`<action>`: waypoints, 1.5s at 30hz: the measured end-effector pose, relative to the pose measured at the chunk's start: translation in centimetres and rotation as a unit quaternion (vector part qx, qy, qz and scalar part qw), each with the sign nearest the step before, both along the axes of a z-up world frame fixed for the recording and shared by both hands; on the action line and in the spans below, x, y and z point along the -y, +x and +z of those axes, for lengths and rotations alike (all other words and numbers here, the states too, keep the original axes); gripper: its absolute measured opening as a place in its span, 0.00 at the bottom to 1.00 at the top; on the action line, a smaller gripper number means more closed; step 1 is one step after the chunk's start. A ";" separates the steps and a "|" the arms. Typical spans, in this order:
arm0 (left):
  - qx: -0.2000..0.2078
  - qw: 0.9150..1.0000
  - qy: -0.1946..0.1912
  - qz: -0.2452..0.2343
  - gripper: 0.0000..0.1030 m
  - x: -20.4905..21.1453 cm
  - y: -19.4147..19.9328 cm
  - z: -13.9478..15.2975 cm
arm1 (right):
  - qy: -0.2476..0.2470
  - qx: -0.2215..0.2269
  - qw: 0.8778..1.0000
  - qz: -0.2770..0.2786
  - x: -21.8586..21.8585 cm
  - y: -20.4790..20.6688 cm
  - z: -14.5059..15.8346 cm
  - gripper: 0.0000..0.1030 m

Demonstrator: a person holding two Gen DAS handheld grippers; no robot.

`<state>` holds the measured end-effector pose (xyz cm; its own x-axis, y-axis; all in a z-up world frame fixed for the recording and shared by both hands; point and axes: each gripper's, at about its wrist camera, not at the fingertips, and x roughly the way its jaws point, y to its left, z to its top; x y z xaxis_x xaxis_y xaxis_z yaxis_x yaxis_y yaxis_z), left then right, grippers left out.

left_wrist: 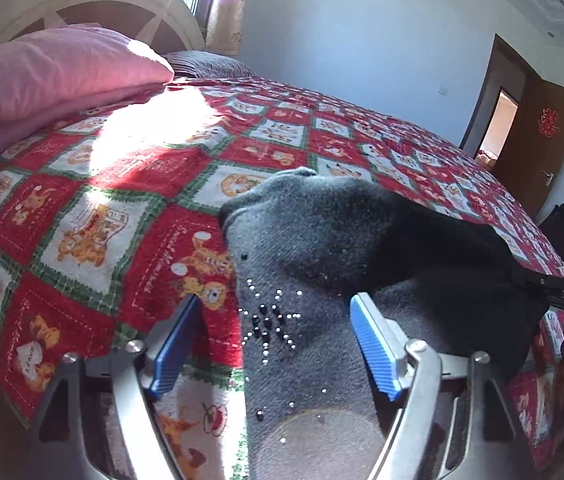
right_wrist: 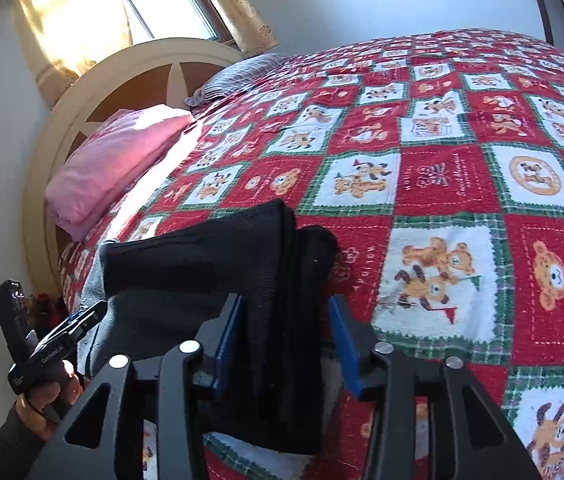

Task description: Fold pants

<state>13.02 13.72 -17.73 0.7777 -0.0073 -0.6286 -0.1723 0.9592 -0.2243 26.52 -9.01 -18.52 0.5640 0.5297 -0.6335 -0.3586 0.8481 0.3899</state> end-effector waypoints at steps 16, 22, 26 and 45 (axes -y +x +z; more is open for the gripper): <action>-0.002 0.997 0.072 0.000 0.86 0.8 -1.4 2.1 | -0.025 0.018 0.999 -0.034 1.2 -1.4 1.0 0.57; 0.013 0.997 0.080 0.002 0.94 1.6 -2.7 4.1 | -0.042 0.042 0.997 -0.049 2.5 -4.4 3.8 0.57; 0.021 0.996 0.082 -0.001 0.95 2.3 -3.2 5.4 | -0.049 0.064 0.996 -0.039 3.0 -7.3 5.6 0.58; 0.103 0.989 0.103 -0.015 1.00 6.3 -6.4 12.2 | -0.098 0.160 0.982 0.002 0.8 -14.1 12.5 0.64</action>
<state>6.64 7.43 -5.56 0.8912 0.0797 -0.4465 -0.1147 0.9920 -0.0519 12.38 -9.80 -6.05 0.7485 0.4183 -0.5146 -0.4401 0.8938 0.0865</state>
